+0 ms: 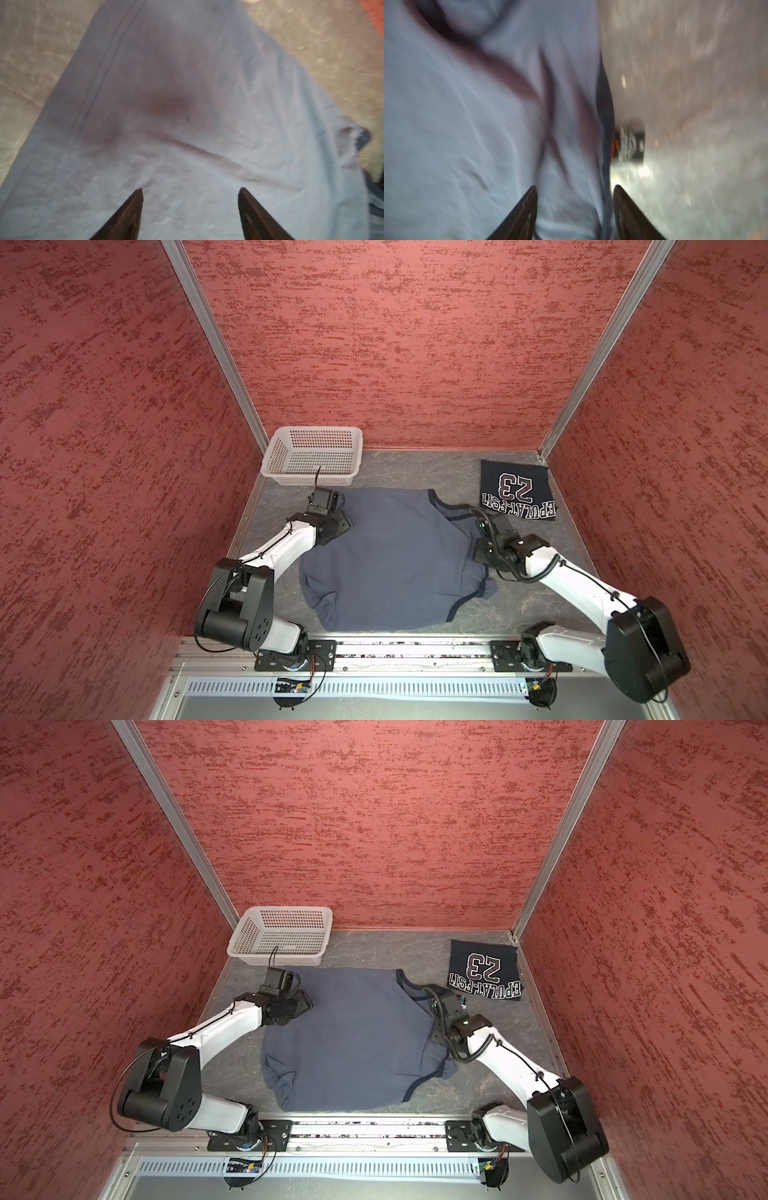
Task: Fold and stack the tank tops
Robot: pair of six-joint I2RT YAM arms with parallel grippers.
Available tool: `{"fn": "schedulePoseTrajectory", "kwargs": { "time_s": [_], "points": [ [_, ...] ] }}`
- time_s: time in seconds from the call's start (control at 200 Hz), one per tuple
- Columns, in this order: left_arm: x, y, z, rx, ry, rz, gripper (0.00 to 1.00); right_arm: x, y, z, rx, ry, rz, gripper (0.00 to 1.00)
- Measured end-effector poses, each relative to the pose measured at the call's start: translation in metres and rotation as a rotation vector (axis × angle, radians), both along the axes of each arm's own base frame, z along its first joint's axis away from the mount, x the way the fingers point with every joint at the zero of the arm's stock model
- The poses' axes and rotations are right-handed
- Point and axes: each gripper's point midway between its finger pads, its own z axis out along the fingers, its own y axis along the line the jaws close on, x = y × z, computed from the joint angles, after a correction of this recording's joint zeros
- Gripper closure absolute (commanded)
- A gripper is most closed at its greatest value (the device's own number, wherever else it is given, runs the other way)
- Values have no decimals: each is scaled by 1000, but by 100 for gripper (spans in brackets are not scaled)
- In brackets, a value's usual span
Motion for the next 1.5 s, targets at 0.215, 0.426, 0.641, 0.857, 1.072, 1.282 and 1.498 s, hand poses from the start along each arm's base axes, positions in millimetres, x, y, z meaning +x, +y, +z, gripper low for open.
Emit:
{"fn": "schedulePoseTrajectory", "kwargs": {
  "time_s": [0.215, 0.426, 0.641, 0.857, 1.072, 1.282, 1.498],
  "points": [
    [-13, 3, -28, 1, 84, 6, 27, -39, 10, -5, 16, 74, -31, 46],
    [-8, 7, -37, -25, 87, 25, 27, -59, 6, -32, 8, 153, -74, 59],
    [-3, 13, -37, -33, 73, 48, 27, -59, 10, -34, 20, 158, -87, 84],
    [4, 33, -37, -47, 33, 122, 28, -40, 8, 12, 56, 4, -88, 98],
    [2, 37, -38, -51, 19, 142, 39, -5, -1, 76, 209, -283, -102, 100],
    [-2, 45, -39, -46, 9, 176, 41, 17, -11, 141, 291, -537, -68, 100],
    [-2, 45, -38, -45, 10, 180, 39, 26, 10, 177, 384, -690, 92, 100]
  ]
}}
